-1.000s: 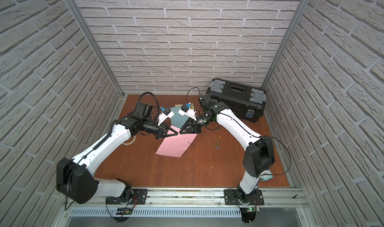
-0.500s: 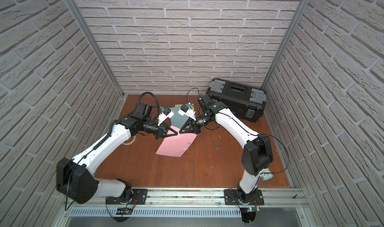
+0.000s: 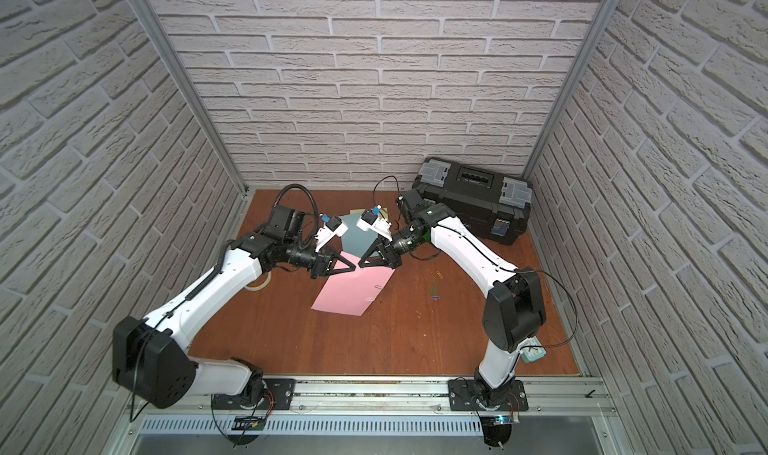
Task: Unclip the paperclips from the documents
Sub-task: Remove the paper clip from the document.
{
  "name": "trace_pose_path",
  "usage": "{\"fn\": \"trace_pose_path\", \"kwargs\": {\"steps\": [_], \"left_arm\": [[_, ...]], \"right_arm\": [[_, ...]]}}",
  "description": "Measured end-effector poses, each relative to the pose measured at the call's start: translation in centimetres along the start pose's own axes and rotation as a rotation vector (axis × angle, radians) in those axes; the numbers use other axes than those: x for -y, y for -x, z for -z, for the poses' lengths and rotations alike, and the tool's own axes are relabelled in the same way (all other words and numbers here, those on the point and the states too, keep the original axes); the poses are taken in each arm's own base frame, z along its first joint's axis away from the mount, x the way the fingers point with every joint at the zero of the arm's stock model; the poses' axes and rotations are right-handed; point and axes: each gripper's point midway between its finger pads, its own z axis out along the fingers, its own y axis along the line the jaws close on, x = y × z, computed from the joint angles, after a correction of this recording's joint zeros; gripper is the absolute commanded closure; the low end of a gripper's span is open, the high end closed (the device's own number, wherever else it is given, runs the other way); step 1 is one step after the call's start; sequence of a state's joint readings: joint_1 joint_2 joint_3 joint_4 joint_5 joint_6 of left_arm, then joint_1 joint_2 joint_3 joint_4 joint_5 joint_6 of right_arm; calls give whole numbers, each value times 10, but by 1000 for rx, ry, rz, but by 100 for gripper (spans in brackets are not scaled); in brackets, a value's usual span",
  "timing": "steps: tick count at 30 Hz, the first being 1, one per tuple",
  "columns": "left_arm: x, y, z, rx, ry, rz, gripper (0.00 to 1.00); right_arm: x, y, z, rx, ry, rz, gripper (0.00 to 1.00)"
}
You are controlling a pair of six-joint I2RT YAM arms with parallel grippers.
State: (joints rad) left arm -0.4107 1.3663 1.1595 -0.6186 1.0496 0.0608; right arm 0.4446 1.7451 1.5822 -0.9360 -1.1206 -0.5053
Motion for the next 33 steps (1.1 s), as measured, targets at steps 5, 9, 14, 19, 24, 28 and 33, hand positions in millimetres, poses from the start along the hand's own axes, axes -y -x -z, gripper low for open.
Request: {"fn": "trace_pose_path", "kwargs": {"steps": [5, 9, 14, 19, 24, 28, 33], "left_arm": [[1, 0, 0, 1, -5, -6, 100], [1, 0, 0, 1, -7, -7, 100], [1, 0, 0, 1, -7, -9, 100], [0, 0, -1, 1, -9, -8, 100], [-1, 1, -2, 3, -14, -11, 100], [-1, 2, -2, 5, -14, -15, 100], [-1, 4, -2, 8, -13, -24, 100]], "right_arm": [[0, 0, 0, 1, 0, -3, 95], [0, 0, 1, 3, 0, -10, 95], [1, 0, 1, 4, 0, -20, 95], [1, 0, 1, 4, -1, -22, 95], [2, 0, 3, 6, -5, -29, 95], [3, 1, 3, 10, -7, -34, 95], [5, 3, 5, 19, -10, -38, 94]]}}
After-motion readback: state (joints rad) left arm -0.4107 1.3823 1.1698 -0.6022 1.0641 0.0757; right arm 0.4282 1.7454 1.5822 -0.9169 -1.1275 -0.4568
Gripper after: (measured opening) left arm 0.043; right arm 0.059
